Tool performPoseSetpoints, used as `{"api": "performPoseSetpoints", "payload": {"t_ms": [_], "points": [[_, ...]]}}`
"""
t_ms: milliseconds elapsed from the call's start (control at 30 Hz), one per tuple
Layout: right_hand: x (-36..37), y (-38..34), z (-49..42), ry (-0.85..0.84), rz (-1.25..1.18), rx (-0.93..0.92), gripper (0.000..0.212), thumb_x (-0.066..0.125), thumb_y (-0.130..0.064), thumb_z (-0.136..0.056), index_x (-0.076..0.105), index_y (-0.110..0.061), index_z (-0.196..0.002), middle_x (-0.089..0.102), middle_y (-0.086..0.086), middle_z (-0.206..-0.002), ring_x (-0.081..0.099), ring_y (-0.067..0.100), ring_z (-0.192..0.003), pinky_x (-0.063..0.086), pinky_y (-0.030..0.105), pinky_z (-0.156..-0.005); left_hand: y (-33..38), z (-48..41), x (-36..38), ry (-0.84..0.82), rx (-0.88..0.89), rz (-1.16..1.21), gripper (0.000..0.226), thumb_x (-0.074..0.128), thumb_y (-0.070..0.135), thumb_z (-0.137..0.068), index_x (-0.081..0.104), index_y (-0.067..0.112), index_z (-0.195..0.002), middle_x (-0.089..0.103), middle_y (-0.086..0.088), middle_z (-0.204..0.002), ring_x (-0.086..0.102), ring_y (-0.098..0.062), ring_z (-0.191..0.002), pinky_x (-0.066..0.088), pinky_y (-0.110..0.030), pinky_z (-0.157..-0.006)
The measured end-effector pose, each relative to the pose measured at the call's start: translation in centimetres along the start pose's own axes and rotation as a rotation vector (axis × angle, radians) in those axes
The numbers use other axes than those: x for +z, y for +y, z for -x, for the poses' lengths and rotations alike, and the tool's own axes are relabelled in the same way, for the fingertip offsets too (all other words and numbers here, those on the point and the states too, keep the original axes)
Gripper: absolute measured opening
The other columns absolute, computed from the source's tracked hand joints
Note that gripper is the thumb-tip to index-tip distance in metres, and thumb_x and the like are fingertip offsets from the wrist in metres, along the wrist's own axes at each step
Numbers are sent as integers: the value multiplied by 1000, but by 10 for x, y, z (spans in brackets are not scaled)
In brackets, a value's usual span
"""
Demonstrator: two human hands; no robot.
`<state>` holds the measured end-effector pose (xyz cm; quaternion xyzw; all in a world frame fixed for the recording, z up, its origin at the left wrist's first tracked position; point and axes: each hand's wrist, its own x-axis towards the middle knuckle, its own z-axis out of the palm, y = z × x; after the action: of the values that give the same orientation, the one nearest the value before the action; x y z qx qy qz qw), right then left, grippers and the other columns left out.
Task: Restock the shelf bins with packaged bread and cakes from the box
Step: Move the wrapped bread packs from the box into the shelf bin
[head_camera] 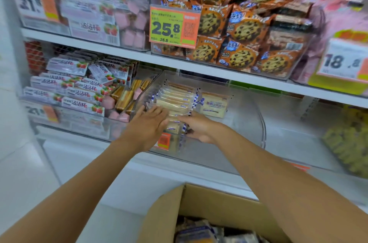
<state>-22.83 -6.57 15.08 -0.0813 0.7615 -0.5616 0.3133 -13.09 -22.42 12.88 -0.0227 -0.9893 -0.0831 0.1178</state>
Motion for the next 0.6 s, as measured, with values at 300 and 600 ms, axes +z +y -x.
{"api": "performPoseSetpoints", "payload": {"t_ms": [300, 600], "points": [[-36, 19, 65, 390, 503, -450, 44, 66, -25, -91, 51, -13, -131, 50, 0, -109, 52, 18, -97, 47, 31, -84, 44, 2, -21, 169, -34, 171, 33, 47, 34, -99, 61, 18, -124, 61, -4, -126, 51, -28, -120, 41, -40, -98], [-85, 147, 183, 252, 814, -359, 18, 59, -11, -89, 64, -18, -104, 61, -3, -94, 55, 15, -82, 50, 34, -80, 161, 82, 26, -187, -153, 592, 17, 55, 29, -97, 65, 18, -103, 65, -1, -101, 60, -19, -90, 51, -38, -86]]}}
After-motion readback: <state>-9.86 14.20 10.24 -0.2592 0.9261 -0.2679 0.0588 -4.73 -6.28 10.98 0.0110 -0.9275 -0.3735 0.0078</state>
